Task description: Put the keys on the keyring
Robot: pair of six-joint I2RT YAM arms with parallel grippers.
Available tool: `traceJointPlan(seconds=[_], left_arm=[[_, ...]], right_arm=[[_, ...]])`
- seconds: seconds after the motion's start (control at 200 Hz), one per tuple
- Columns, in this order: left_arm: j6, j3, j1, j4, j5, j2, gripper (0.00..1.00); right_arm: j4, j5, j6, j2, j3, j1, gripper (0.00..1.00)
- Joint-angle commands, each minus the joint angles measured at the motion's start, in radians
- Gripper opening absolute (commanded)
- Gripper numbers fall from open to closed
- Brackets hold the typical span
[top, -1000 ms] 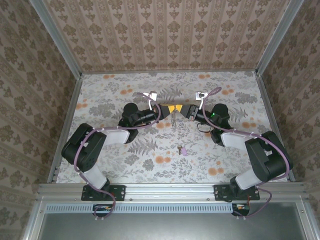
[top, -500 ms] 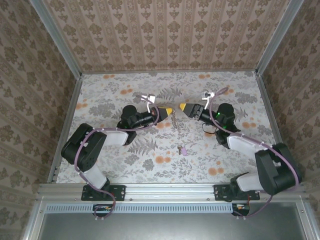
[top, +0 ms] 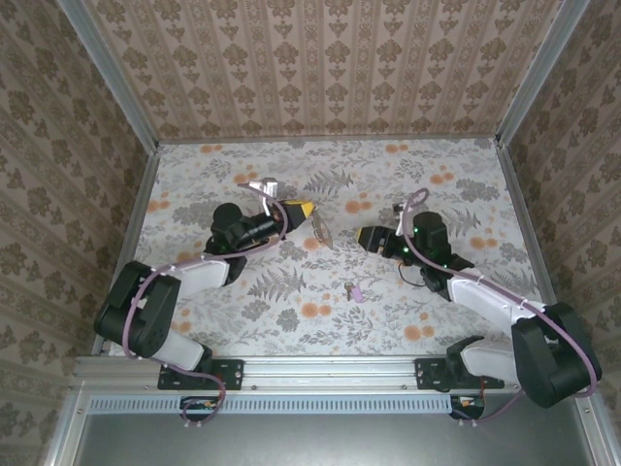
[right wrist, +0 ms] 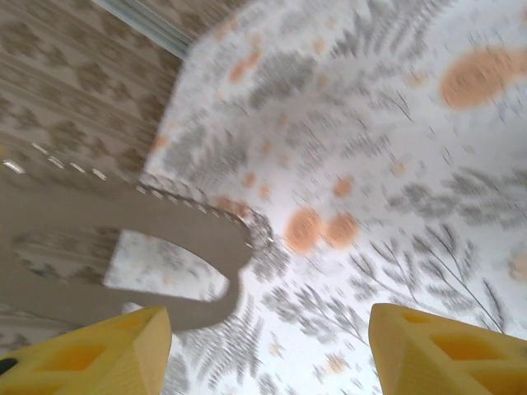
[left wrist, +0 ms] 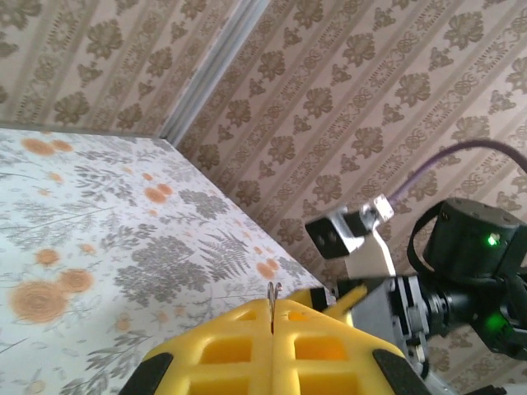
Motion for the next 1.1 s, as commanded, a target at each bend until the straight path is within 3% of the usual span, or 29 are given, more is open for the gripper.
traceJointPlan(seconds=[0.0, 0.4, 0.71, 0.9, 1.095], left_arm=[[0.048, -0.022, 0.020, -0.041, 0.023, -0.072, 0.00], [0.111, -0.037, 0.055, -0.163, 0.026, -0.186, 0.00], [0.105, -0.048, 0.060, -0.155, 0.035, -0.194, 0.00], [0.097, -0.048, 0.062, -0.147, 0.039, -0.195, 0.00], [0.097, -0.052, 0.062, -0.146, 0.038, -0.200, 0.00]], right_arm=[[-0.186, 0.131, -0.088, 0.014, -0.016, 0.058, 0.65], [-0.388, 0.393, -0.155, 0.130, 0.036, 0.293, 0.61], [-0.446, 0.485, -0.206, 0.235, 0.101, 0.374, 0.59], [-0.449, 0.497, -0.226, 0.297, 0.142, 0.381, 0.53], [-0.453, 0.537, -0.235, 0.328, 0.170, 0.381, 0.37]])
